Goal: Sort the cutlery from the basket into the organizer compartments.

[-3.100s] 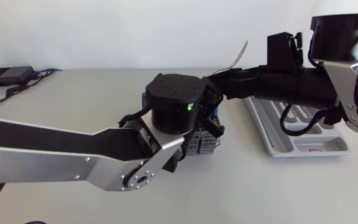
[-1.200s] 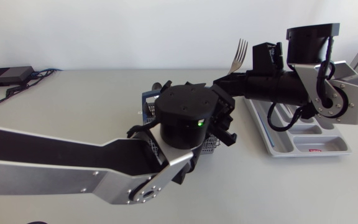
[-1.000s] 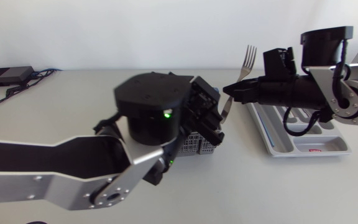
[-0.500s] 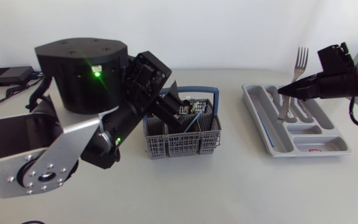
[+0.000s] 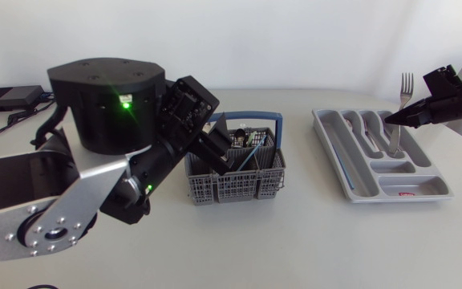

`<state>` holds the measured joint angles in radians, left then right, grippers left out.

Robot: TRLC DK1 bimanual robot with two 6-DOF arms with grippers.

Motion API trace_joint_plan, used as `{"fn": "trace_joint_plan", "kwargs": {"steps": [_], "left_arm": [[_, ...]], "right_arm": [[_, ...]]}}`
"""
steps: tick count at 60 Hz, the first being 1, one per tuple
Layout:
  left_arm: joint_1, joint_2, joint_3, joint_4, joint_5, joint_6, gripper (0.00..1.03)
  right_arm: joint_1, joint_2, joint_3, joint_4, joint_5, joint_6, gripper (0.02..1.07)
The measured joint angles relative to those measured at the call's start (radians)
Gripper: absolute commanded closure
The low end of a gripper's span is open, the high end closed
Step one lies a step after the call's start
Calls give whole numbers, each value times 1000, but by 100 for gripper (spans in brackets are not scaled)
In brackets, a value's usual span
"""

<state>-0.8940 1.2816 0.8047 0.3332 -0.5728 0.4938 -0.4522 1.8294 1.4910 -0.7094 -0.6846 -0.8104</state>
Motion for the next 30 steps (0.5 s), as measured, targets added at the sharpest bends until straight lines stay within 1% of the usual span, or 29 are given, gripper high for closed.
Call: {"fn": "trace_joint_plan", "kwargs": {"steps": [7,19,30], "left_arm": [[-4,0,0,-3,0,0,26],[-10,0,0,-3,0,0,26],[-12,0,-2,-3,0,-3,26]], "right_arm": [[-19,102,109,-26,0,-30,101],[-36,262,294,-111,1,-85,101],[-39,341,378,-137,13,-111,101]]}}
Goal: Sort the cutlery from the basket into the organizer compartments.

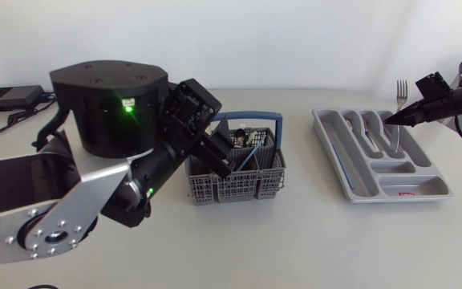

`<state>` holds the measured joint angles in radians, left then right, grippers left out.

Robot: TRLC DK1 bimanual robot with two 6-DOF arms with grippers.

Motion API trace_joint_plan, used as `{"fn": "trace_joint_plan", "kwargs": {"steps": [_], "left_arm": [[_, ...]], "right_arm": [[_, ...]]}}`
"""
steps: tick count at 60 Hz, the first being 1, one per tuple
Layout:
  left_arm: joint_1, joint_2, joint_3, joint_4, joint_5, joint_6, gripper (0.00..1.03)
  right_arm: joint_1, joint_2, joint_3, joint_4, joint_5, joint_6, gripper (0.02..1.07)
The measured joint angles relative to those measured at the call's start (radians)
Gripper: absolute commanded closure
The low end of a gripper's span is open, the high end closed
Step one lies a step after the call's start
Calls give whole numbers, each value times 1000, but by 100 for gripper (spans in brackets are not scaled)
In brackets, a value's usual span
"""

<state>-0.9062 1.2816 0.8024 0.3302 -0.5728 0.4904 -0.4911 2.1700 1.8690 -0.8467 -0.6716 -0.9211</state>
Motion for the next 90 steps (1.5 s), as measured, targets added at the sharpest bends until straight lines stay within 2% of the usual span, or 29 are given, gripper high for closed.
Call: {"fn": "trace_joint_plan", "kwargs": {"steps": [33,57,68,74,78,84,90], "left_arm": [[-11,9,-5,0,0,0,26],[-18,15,-5,0,0,0,26],[-26,15,-5,-1,0,0,26],[-26,15,-5,-3,0,0,26],[-26,15,-5,-9,0,0,26],[-26,15,-5,-12,0,0,26],[-27,15,-5,-13,0,0,26]], "right_arm": [[-4,299,400,-282,13,-53,101],[-15,356,431,-284,-5,-59,98],[-15,356,408,-219,-6,-43,81],[-16,358,406,-198,-5,-28,64],[-16,358,406,-194,-6,-21,63],[-21,358,402,-178,-6,-2,54],[-27,356,376,-153,-6,5,54]]}}
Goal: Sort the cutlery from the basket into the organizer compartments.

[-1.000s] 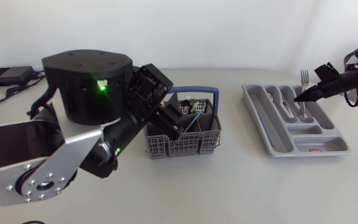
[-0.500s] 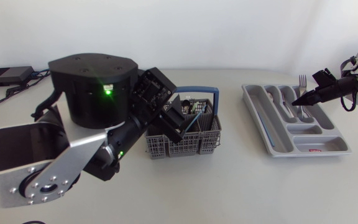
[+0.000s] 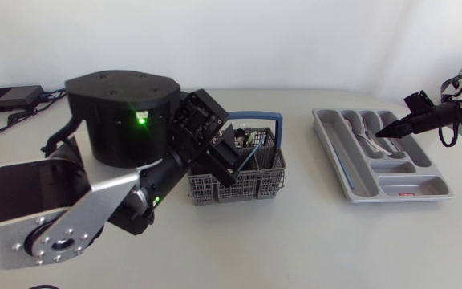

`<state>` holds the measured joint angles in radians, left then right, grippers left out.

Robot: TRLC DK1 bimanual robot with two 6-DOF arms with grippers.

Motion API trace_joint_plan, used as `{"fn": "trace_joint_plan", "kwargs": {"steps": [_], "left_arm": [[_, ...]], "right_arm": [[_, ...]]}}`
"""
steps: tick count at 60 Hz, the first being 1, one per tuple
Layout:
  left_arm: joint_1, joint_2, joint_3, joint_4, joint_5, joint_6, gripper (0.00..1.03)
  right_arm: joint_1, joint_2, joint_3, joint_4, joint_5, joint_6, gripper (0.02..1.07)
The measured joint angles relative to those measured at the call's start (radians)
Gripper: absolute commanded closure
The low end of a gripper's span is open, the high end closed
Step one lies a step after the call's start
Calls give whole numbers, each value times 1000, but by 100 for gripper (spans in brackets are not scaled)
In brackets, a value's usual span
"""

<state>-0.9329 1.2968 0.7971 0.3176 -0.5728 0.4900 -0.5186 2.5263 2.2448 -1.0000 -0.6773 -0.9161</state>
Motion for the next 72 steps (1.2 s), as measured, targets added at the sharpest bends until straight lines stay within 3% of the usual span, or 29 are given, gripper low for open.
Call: {"fn": "trace_joint_plan", "kwargs": {"steps": [7,10,25,44,72], "left_arm": [[-7,0,0,-3,0,0,26],[-12,0,0,-6,0,0,26],[-14,0,0,-7,0,0,26],[-14,0,0,-7,0,0,26],[-14,0,-10,-6,0,0,26]], "right_arm": [[-5,-16,-87,66,12,0,53],[-5,-35,-151,127,41,4,49],[52,-201,-404,401,192,35,49],[124,-228,-416,478,264,70,48],[129,-172,-357,452,286,109,49]]}}
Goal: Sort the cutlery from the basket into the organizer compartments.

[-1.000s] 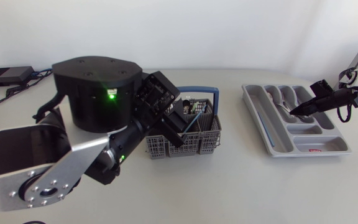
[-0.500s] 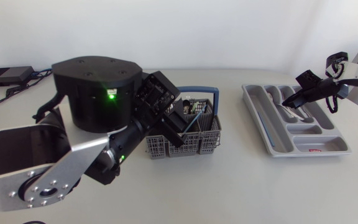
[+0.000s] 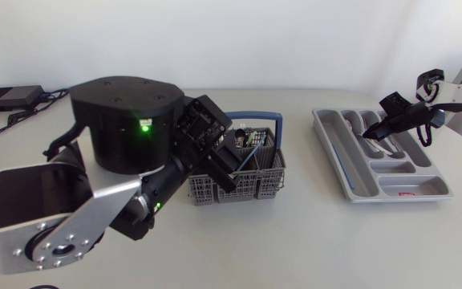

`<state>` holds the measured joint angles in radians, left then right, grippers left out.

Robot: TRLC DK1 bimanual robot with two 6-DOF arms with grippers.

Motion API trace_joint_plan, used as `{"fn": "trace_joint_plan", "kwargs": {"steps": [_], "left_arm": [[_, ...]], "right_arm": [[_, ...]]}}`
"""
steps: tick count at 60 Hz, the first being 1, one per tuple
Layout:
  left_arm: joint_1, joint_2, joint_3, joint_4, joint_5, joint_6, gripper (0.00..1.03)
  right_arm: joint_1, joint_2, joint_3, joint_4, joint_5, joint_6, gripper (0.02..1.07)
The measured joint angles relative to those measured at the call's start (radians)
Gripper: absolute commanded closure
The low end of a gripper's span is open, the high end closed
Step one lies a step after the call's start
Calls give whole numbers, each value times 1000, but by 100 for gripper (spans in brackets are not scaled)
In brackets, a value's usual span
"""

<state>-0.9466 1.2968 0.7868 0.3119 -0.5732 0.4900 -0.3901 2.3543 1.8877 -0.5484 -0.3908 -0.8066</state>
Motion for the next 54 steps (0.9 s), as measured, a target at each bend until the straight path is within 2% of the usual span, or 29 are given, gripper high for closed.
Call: {"fn": "trace_joint_plan", "kwargs": {"steps": [16,24,28,41,54], "left_arm": [[0,0,-7,3,0,0,26],[0,0,-8,4,0,0,26],[0,0,-8,4,0,0,26],[0,0,-8,7,0,0,26],[0,0,-8,7,0,0,26]], "right_arm": [[11,31,0,-1,26,0,49],[16,33,0,0,39,0,62],[18,39,0,5,48,0,63],[17,53,0,6,57,20,79],[16,53,0,10,59,41,83]]}}
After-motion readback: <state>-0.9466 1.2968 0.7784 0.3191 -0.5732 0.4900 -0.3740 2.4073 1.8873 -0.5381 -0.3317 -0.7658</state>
